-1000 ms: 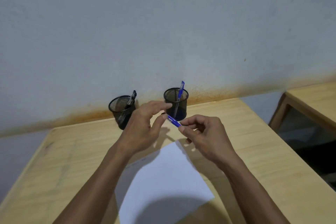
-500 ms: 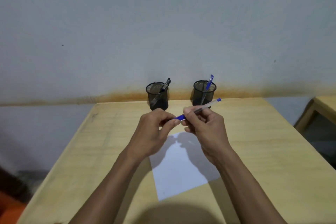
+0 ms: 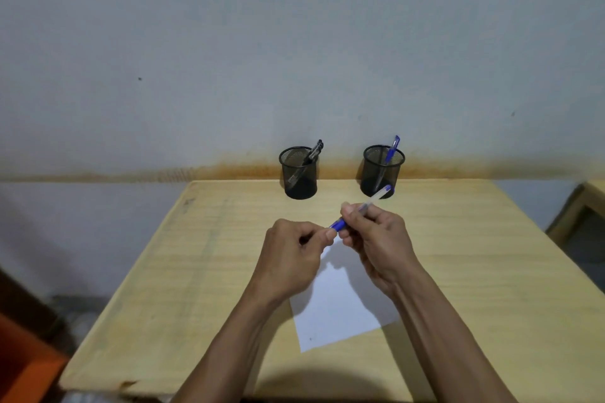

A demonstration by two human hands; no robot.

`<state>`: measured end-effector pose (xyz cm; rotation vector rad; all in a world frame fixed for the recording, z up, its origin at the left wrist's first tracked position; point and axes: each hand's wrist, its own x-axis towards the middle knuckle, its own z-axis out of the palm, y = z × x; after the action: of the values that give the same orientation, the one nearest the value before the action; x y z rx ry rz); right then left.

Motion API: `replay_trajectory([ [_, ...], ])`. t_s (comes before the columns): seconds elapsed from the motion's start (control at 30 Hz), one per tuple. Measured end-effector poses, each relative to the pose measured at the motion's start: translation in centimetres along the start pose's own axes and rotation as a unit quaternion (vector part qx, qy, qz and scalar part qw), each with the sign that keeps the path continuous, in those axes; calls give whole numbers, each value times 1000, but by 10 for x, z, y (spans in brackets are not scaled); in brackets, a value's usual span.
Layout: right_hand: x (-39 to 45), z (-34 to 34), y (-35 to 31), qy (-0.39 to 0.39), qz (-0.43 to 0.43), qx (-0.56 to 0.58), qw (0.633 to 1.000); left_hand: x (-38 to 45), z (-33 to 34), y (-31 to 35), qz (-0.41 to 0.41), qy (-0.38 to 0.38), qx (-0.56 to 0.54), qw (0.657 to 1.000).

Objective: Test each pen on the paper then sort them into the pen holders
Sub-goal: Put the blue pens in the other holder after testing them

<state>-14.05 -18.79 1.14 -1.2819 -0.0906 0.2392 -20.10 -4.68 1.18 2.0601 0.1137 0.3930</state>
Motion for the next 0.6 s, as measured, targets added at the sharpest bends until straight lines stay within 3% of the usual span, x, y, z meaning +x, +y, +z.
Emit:
replay_trajectory([
  [0.17, 14, 5, 1, -5, 18, 19, 1000, 11, 2, 9, 16, 15, 43, 999],
  [0.27, 42, -21, -12, 128, 26, 96, 987, 4, -5, 3, 79, 27, 158, 984],
  [0.33, 58, -56, -31, 212, 0, 90, 973, -14, -16, -8, 79, 48, 150, 984],
  [0.43, 50, -63, -38, 162, -34, 44, 985, -13, -25, -38, 6, 112, 120, 986],
  [0.6, 28, -32, 1, 97, -6, 55, 994, 26, -14, -65, -38, 67, 166, 983],
])
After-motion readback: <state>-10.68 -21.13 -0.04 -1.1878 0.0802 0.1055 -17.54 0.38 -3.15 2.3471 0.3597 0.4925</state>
